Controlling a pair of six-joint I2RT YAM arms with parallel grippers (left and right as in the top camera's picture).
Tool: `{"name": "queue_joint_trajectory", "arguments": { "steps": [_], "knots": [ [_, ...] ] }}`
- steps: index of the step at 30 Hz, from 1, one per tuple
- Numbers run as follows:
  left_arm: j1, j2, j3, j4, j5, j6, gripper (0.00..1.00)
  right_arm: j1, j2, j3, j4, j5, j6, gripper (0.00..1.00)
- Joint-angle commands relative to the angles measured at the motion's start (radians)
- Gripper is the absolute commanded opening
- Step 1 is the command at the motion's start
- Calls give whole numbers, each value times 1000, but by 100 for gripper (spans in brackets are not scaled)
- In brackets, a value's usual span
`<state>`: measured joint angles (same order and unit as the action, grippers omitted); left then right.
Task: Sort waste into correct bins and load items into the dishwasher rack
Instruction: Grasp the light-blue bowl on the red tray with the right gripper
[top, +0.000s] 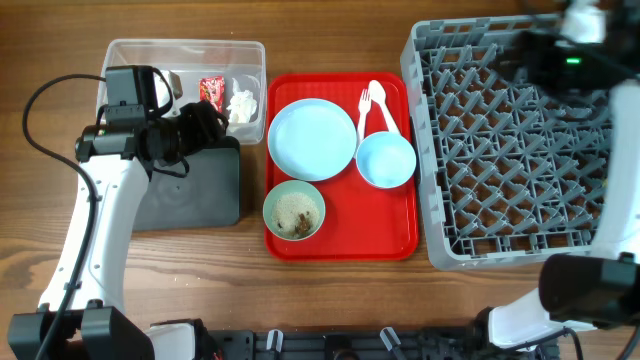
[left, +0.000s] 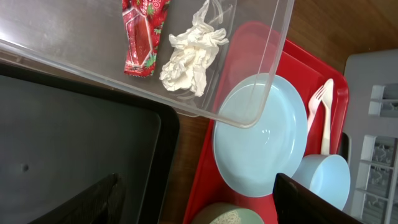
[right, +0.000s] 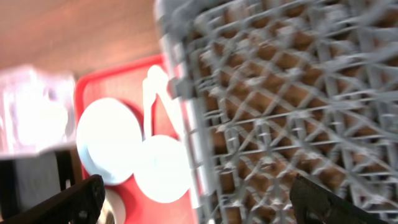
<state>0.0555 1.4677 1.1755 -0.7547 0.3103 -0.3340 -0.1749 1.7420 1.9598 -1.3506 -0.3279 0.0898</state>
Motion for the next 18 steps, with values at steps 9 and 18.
{"name": "queue_joint_trajectory", "arguments": {
  "steps": [9,18],
  "knots": [
    [5,-16,1,2,-13,13,78,566,2,-304,85,243,298,97],
    [5,-16,1,1,-13,13,78,649,3,-647,292,444,676,97]
  ]
}}
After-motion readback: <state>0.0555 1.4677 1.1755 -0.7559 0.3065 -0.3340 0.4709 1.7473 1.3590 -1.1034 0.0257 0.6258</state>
